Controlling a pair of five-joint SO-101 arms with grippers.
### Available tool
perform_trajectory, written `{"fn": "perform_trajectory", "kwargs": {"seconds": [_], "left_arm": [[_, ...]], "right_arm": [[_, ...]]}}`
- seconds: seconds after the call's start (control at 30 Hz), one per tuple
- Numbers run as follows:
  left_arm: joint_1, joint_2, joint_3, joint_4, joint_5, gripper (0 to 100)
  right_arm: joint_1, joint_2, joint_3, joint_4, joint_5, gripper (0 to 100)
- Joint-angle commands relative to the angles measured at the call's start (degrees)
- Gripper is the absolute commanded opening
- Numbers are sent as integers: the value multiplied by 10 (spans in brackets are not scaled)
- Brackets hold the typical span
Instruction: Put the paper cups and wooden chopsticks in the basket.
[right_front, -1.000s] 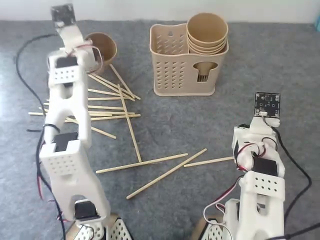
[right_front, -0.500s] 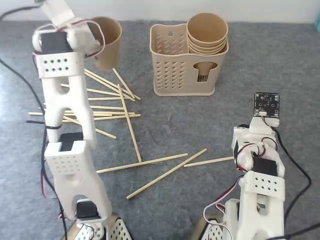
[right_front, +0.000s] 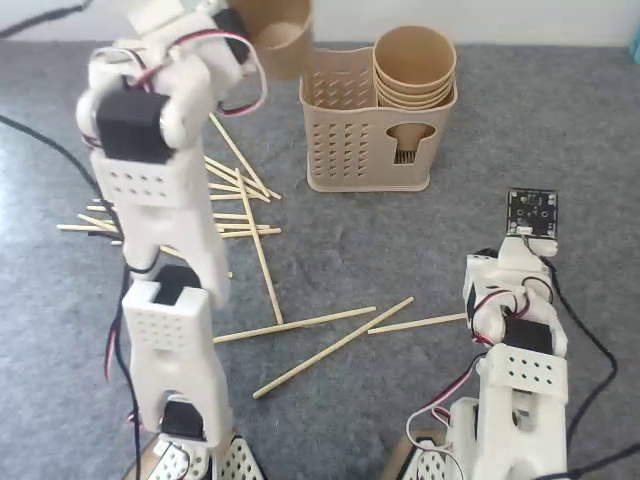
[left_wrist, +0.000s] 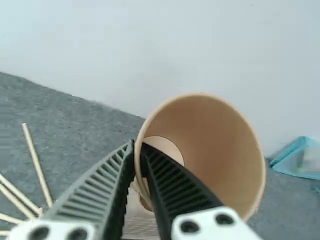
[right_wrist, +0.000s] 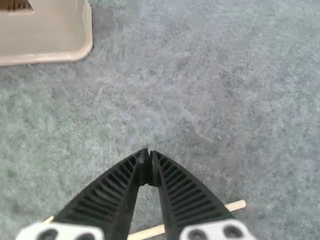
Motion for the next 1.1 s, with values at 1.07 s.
{"fn": "perform_trajectory", "kwargs": {"seconds": [1.07], "left_arm": [[126, -75, 305, -324, 8, 16]], "right_arm": [[-29, -15, 4, -10, 30, 9]]}}
